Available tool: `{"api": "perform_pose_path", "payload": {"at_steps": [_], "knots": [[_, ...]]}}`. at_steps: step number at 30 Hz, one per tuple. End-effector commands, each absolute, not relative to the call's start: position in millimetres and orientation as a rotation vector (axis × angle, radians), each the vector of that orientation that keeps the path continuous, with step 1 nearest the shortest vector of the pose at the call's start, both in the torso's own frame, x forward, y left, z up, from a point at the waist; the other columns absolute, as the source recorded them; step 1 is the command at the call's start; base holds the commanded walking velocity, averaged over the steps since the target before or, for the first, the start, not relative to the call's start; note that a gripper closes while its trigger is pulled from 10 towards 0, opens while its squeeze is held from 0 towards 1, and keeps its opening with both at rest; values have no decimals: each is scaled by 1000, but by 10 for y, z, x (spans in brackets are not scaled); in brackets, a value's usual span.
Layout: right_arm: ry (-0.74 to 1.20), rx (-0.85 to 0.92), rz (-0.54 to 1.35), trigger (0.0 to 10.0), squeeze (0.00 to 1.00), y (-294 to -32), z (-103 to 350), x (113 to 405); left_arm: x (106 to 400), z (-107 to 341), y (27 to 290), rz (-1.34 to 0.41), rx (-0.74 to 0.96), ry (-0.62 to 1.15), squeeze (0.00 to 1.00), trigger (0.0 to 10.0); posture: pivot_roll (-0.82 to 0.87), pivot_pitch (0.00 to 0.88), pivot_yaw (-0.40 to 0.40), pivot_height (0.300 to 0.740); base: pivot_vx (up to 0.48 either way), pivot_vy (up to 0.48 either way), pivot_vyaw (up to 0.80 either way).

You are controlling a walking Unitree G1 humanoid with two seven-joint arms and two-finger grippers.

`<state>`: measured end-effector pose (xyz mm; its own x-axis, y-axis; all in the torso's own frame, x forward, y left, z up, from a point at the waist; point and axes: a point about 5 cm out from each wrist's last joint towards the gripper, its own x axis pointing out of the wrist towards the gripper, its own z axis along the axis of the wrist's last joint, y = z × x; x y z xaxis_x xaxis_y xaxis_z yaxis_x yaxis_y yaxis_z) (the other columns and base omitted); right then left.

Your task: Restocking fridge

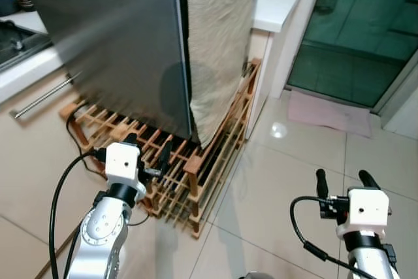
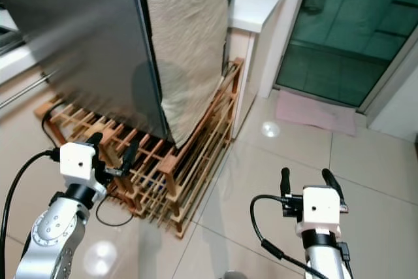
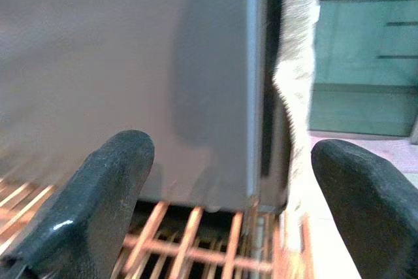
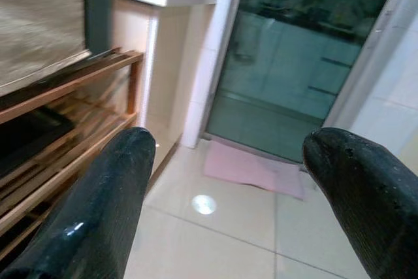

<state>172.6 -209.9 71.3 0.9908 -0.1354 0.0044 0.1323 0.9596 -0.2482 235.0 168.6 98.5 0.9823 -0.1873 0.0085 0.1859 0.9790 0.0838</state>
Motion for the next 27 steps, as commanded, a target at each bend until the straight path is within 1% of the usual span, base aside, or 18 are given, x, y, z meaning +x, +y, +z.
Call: {"api": "perform_pose_path", "payload": {"at_steps": [1, 8, 10, 15, 17, 27], "knots": [[-1, -257, -134, 10000, 0, -2129, 731, 1719, 2390, 1058, 1668, -195, 87, -44, 0, 10000, -132, 0, 7, 736, 428, 0, 0], [-16, -261, -128, 10000, 0, -2151, 726, 1725, 2474, 1109, 1705, -122, 92, -57, 0, 10000, -131, 0, 5, 736, 440, 0, 0], [-20, -263, -127, 10000, 0, -2151, 732, 1725, 2518, 1148, 1746, -77, 76, -67, 0, 10000, -131, 0, 5, 736, 0, 0, 0], [-24, -265, -117, 10000, 0, -2139, 725, 1711, 2572, 1213, 1774, -73, 83, -78, 0, 10000, -129, 0, 5, 736, 0, 0, 0], [-23, -264, -112, 10000, 0, -2129, 716, 1711, 2642, 1271, 1801, -64, 86, -80, 0, 10000, -126, 0, 5, 736, 0, 0, 0], [-39, -244, -111, 10000, 0, -2115, 735, 1749, 2719, 1316, 1709, -125, 127, -74, 0, 10000, -126, 0, 8, 736, 0, 0, 0]]}}
